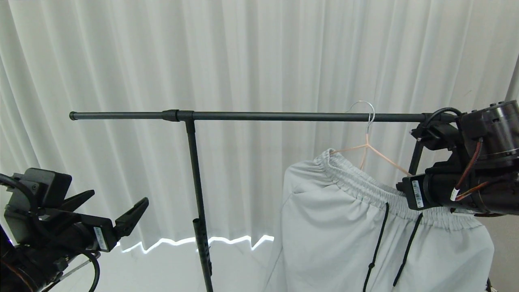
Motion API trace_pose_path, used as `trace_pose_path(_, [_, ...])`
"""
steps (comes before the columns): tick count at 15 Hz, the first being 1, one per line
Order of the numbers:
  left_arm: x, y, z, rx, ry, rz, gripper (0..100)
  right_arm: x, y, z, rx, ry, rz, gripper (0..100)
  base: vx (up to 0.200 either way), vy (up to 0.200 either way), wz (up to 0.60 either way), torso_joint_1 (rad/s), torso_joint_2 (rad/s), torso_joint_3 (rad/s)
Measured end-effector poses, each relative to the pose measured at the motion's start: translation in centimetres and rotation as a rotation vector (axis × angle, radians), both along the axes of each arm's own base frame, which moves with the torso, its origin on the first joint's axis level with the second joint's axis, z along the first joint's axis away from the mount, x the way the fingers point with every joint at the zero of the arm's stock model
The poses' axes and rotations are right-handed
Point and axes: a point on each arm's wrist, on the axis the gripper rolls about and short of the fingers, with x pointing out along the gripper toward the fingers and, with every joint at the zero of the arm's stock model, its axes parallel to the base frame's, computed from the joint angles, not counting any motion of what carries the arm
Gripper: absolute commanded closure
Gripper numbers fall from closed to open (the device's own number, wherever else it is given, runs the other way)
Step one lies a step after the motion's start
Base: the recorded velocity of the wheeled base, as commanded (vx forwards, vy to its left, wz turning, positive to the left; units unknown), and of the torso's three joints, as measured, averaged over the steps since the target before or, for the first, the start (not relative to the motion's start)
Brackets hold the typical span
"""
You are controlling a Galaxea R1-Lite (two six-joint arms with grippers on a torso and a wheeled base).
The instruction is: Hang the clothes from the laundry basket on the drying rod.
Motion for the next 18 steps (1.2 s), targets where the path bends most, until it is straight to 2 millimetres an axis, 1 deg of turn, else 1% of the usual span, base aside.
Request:
trace_pose_path(2, [0.0,0.0,0.0,-0.001,0.000,0.000,0,0.4,0.2,-0.1,0.005,-0.009,0.000,100,0.200,0.000,0.00,0.000,0.00,0.002])
trace_pose_path(9, [-0.1,0.0,-0.2,0.000,0.008,-0.001,0,1.6,1.0,-0.6,-0.003,0.005,-0.001,100,0.000,0.000,0.00,0.000,0.00,0.000])
trace_pose_path(11, [-0.1,0.0,-0.2,-0.002,0.009,-0.002,0,2.2,1.3,-0.7,-0.004,0.008,-0.002,100,0.000,0.000,0.00,0.000,0.00,0.000])
trace_pose_path(13, [-0.1,0.0,-0.2,-0.002,0.009,-0.001,0,3.2,1.7,-0.5,-0.001,0.003,-0.006,100,0.000,0.000,0.00,0.000,0.00,0.000])
trace_pose_path(16, [-0.1,0.0,-0.2,-0.002,0.009,-0.001,0,5.2,2.7,-0.4,0.000,0.001,-0.011,100,0.000,0.000,0.00,0.000,0.00,0.000])
trace_pose_path(18, [-0.1,0.0,-0.2,-0.002,0.009,-0.002,0,6.6,3.5,-0.8,-0.004,0.010,-0.013,100,0.000,0.000,0.00,0.000,0.00,0.000])
